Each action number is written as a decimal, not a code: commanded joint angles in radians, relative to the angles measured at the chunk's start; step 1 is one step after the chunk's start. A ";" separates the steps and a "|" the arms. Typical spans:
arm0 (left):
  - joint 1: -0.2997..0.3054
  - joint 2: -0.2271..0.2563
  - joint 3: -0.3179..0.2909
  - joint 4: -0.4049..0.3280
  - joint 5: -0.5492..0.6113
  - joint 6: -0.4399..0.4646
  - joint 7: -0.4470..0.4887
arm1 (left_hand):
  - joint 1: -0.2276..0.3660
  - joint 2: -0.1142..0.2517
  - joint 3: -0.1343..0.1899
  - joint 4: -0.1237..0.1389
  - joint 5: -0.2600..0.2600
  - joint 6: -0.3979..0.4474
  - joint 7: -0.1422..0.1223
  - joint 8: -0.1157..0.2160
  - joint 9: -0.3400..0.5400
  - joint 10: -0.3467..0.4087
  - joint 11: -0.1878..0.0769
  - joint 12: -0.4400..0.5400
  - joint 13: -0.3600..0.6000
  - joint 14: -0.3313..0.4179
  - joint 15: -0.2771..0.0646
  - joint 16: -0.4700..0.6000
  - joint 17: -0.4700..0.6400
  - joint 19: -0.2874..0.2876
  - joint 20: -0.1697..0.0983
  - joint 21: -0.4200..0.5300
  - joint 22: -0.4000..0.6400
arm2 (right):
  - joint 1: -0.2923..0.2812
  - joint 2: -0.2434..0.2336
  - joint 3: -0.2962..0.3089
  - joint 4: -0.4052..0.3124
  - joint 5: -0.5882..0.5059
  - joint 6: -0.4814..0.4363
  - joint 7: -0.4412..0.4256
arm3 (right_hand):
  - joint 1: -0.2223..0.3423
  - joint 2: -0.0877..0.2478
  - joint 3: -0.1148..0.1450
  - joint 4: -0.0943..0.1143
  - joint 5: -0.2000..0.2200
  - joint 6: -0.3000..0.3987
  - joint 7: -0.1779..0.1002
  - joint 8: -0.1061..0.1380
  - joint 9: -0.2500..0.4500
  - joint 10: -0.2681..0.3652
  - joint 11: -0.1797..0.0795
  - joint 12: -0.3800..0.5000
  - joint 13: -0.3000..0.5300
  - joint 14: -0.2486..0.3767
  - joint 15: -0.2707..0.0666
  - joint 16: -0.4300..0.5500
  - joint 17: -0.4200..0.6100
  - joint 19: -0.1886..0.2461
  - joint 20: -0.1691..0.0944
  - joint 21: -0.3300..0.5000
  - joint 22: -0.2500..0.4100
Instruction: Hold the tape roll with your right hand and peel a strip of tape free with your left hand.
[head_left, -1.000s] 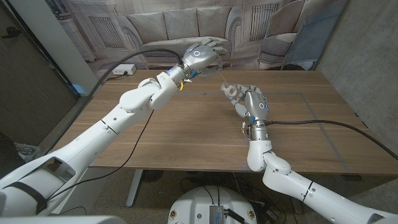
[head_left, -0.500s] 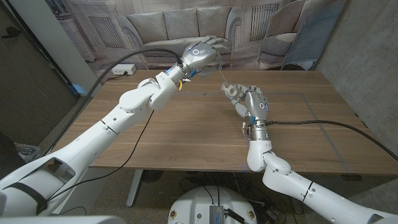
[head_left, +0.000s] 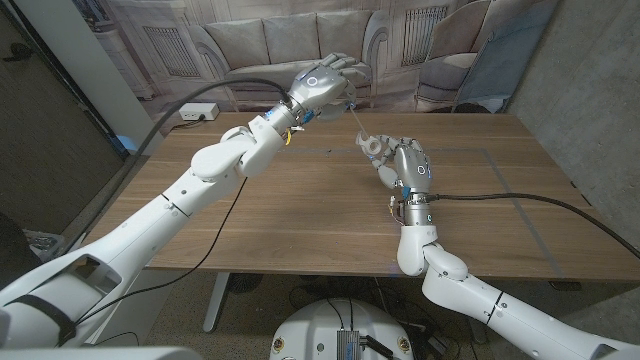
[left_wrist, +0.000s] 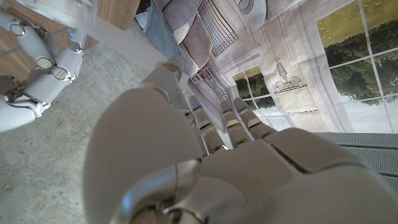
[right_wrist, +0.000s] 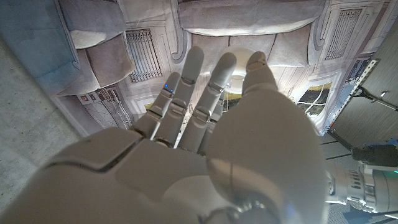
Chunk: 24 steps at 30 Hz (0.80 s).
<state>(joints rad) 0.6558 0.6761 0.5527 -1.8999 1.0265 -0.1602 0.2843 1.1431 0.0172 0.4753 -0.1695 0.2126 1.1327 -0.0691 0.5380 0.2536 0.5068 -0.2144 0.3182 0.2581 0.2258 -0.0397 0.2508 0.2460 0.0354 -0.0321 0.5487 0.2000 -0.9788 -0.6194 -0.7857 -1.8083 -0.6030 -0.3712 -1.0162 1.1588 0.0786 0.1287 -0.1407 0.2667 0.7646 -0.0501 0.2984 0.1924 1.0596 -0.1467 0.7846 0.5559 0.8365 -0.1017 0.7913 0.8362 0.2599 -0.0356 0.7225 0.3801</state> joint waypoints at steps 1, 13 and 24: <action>0.008 0.002 -0.008 -0.005 0.000 0.006 0.021 | -0.007 -0.004 0.011 0.001 0.010 0.061 0.068 0.010 0.007 0.012 0.000 0.008 0.002 0.009 -0.173 -0.005 0.000 -0.003 -0.052 0.005 -0.001 | 0.006 0.002 -0.002 0.007 0.002 0.007 0.003 | 0.023 0.026 0.007 0.000 0.005 0.375 -0.053 0.118 0.087 0.004 0.009 -0.004 0.003 0.009 -0.127 -0.002 0.003 -0.005 -0.047 0.010 0.001; 0.012 -0.002 -0.013 0.000 0.006 0.008 0.064 | -0.008 -0.012 0.027 0.002 0.031 0.068 0.084 0.023 0.020 0.018 0.000 0.011 0.003 0.012 -0.172 -0.012 -0.002 -0.001 -0.053 0.009 -0.001 | 0.008 0.005 -0.002 0.012 0.004 0.012 0.002 | 0.022 0.026 0.007 0.001 0.005 0.374 -0.053 0.118 0.089 0.004 0.009 -0.006 0.004 0.011 -0.126 -0.004 0.004 -0.008 -0.048 0.018 -0.001; 0.017 -0.006 -0.017 0.003 -0.004 0.003 0.095 | -0.009 -0.019 0.042 0.002 0.053 0.071 0.085 0.035 0.035 0.025 0.001 0.014 0.005 0.017 -0.172 -0.017 -0.003 -0.001 -0.053 0.012 -0.001 | 0.005 0.005 0.000 0.009 0.004 0.010 -0.001 | 0.022 0.027 0.007 0.002 0.004 0.373 -0.052 0.117 0.090 0.006 0.008 -0.006 0.005 0.013 -0.127 -0.005 0.004 -0.011 -0.048 0.025 -0.004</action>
<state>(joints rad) 0.6684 0.6712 0.5404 -1.8969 1.0326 -0.1525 0.3552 1.1313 0.0055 0.5091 -0.1672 0.2584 1.1272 -0.0637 0.5660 0.2817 0.5216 -0.2174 0.3258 0.2580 0.2362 -0.0396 0.2398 0.2413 0.0354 -0.0320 0.5571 0.1952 -0.9720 -0.6154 -0.7875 -1.7986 -0.6000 -0.3619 -1.0151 1.1592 0.0782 0.1285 -0.1405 0.2661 0.7646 -0.0501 0.2984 0.1924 1.0617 -0.1447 0.7805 0.5597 0.8364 -0.1015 0.7876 0.8361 0.2546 -0.0410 0.7401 0.3755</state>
